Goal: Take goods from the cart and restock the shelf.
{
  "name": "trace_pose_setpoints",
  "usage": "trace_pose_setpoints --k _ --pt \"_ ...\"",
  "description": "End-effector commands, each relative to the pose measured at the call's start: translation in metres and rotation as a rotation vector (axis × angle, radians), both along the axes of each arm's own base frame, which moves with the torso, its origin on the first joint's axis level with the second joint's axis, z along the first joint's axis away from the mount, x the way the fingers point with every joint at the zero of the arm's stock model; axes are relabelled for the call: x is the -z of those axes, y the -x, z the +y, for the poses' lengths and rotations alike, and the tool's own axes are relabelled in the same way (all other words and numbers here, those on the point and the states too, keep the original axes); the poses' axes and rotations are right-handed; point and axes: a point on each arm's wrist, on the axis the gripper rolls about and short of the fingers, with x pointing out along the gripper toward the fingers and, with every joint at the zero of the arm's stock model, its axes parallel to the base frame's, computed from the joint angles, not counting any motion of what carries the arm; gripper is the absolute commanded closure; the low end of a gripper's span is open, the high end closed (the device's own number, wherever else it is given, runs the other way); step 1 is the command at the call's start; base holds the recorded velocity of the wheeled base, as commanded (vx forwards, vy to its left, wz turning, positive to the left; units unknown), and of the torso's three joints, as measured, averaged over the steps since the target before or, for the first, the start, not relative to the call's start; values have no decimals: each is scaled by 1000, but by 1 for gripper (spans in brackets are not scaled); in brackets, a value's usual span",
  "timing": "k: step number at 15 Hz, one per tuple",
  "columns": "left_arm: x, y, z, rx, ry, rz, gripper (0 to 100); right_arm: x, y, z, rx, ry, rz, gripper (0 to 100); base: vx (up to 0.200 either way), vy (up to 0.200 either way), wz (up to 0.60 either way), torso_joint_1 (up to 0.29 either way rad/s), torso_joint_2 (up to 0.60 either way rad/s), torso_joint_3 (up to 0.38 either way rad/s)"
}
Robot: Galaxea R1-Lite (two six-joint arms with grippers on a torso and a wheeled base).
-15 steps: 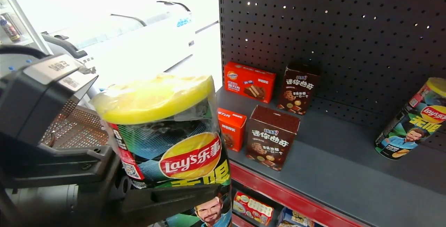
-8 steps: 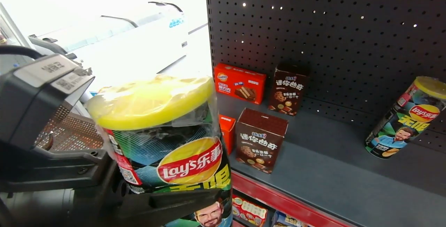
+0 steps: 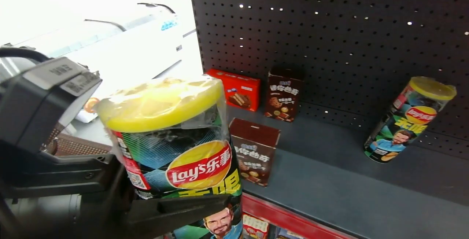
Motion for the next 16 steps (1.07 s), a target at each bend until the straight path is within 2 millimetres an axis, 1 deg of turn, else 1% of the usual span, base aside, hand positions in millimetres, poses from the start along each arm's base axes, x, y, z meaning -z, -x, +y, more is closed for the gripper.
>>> trace_pose_setpoints --k 1,7,10,12,16 --pt "1 0 0 1 -1 2 100 0 0 0 0 0 -1 0 0 0 -600 22 17 -2" --pt "1 0 0 1 -2 4 100 0 0 0 0 0 -1 0 0 0 -600 3 3 5" --pt "7 3 3 0 -12 15 100 0 0 0 0 -1 -1 0 0 0 0 0 0 0" --pt "7 5 6 -5 -9 13 100 0 0 0 0 -1 -1 0 0 0 0 0 0 0" --pt "0 5 10 -26 13 -4 100 0 0 0 0 -1 -1 0 0 0 0 0 0 0"
